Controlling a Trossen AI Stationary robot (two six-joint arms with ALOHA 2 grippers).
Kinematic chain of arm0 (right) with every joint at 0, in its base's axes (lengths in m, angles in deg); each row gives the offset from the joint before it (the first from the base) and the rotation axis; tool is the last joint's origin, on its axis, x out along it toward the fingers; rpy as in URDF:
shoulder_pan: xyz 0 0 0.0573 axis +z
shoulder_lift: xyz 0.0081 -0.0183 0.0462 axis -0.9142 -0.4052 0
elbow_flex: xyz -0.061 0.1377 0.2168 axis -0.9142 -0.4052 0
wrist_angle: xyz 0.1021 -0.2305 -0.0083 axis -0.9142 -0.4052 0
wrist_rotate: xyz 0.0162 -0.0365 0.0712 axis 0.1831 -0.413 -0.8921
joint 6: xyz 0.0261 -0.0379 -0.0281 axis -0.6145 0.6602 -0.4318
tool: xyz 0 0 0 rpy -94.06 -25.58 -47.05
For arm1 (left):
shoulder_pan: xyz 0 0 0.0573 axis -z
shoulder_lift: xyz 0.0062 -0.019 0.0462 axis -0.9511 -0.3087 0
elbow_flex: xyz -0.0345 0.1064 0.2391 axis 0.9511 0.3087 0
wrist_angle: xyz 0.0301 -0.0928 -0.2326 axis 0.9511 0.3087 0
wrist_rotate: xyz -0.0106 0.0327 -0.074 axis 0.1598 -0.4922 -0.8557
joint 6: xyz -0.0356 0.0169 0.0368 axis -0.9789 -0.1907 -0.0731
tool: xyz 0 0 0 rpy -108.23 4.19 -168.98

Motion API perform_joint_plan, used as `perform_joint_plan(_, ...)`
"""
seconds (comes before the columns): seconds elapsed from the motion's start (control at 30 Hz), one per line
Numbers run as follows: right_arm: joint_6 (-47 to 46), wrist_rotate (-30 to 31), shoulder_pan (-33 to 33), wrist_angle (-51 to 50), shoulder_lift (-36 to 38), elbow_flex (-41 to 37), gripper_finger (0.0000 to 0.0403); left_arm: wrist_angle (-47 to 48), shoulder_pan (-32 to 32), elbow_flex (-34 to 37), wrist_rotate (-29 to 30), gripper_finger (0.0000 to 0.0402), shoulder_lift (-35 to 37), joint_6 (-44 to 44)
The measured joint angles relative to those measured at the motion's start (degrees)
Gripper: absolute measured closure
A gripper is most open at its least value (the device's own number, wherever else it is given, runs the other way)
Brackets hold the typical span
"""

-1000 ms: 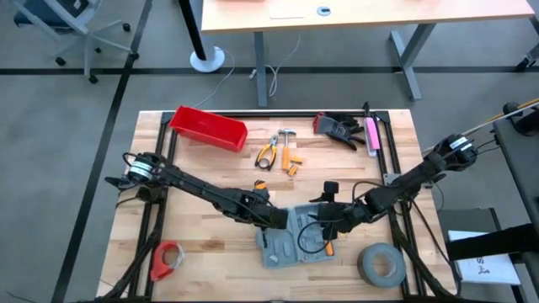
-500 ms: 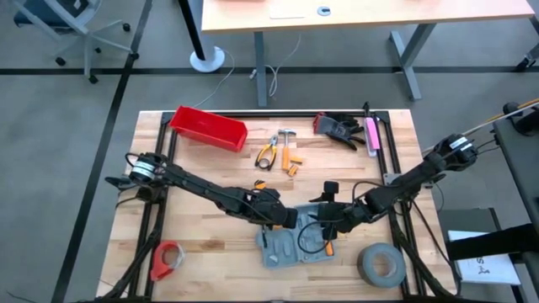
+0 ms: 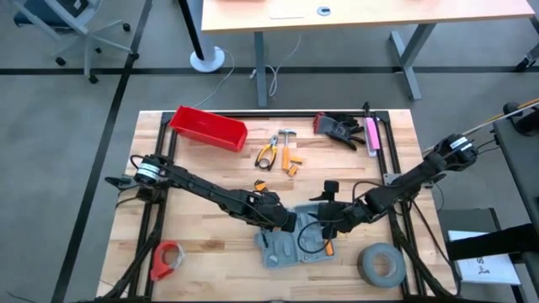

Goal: Prefit tool cases
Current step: Put the yellow tape measure into the prefit tool case

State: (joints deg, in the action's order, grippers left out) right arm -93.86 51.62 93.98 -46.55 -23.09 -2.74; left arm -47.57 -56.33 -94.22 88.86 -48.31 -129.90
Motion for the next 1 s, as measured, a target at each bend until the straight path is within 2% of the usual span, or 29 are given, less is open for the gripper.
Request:
perform_joint_plan(0.2, -0.04, -0.06, 0.0, -0.19, 0.02, 0.0, 0.0204, 4.56, -0.05, -0.04, 0.02, 0.0104, 0.03, 0.07)
perform_joint_plan(0.6, -0.23, -0.24, 0.0, -0.15, 0.02, 0.0, 0.0204, 0.14, -0.27, 0.09, 0.87, 0.0104, 0.73, 1.58)
perform_joint_plan(0.87, -0.74, -0.31, 0.0, -0.14, 0.02, 0.0, 0.0204, 1.26, -0.33, 0.09, -4.22, 0.0104, 1.89, 2.67)
perform_joint_plan(1.0, -0.75, -0.46, 0.0, -0.15, 0.02, 0.0, 0.0204, 5.25, -0.33, 0.09, -5.27, 0.0104, 3.16, 3.13)
